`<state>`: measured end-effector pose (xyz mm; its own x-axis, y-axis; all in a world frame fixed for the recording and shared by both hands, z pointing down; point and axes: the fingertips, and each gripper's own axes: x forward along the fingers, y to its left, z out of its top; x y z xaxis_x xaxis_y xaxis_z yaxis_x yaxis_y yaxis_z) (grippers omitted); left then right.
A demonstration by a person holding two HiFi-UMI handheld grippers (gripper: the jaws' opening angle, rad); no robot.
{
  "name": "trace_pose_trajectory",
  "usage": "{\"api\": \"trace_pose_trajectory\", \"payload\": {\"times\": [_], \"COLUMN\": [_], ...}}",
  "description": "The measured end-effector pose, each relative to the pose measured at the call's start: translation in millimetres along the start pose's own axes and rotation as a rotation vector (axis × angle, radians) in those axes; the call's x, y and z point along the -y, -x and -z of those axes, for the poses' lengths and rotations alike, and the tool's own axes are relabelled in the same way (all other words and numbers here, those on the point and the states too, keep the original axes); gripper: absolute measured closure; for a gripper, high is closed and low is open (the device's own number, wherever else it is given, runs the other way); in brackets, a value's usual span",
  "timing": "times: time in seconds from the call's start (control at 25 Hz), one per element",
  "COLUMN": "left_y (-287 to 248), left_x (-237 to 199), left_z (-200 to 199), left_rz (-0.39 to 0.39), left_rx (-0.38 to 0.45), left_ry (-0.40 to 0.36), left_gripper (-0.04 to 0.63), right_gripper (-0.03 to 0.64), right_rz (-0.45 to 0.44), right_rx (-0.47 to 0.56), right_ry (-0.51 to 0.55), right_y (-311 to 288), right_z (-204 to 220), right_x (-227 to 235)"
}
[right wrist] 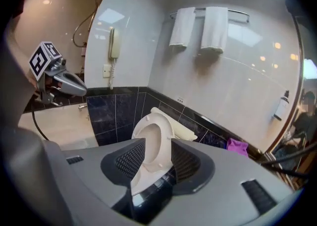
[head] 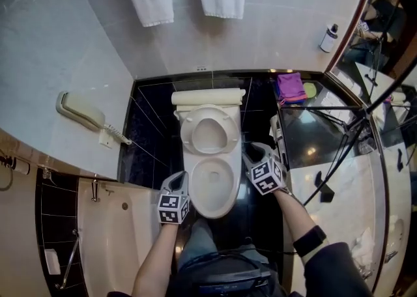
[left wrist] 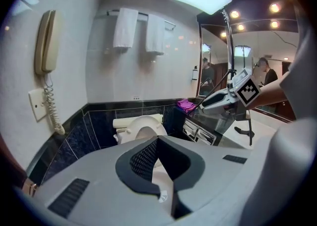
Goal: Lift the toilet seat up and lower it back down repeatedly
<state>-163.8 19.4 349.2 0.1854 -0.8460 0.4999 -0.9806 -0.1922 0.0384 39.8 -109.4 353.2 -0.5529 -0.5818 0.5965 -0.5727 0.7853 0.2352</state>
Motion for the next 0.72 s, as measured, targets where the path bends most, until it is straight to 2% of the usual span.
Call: {"api": "trace_pose_trajectory", "payload": {"times": [0.2, 0.32, 0.56, 0.72], "left_y": [-55.6, -86.5, -139.1, -166.7], "left_x": [-23.0, -36.3, -58.2, -76.2], "left_z": [3.3, 6.8, 20.1, 31.4], "left_rz": [0.018, 0.026, 0.042, 0.032], "left_rx": [-0.025, -0.028, -0.033, -0.036], "left_ry": [-0.019, -0.012, 0.013, 0.031], "left_gripper": [0.598, 0.598, 0.598, 0.598], "right_gripper": [0.420, 0.407, 0.407, 0.408], "right_rz": [0.019, 0.018, 0.008, -0.004], "right_rx": [-0.047, -0.076, -0.147, -0.157], "right_ry": [0.218, 0.314, 0.409, 0.448], "right_y": [-78.9, -126.3, -210.8, -257.2], "right_z": [-27.8, -38.8, -33.6, -38.7], "right_x": [23.8, 33.2, 52.9, 55.4]}}
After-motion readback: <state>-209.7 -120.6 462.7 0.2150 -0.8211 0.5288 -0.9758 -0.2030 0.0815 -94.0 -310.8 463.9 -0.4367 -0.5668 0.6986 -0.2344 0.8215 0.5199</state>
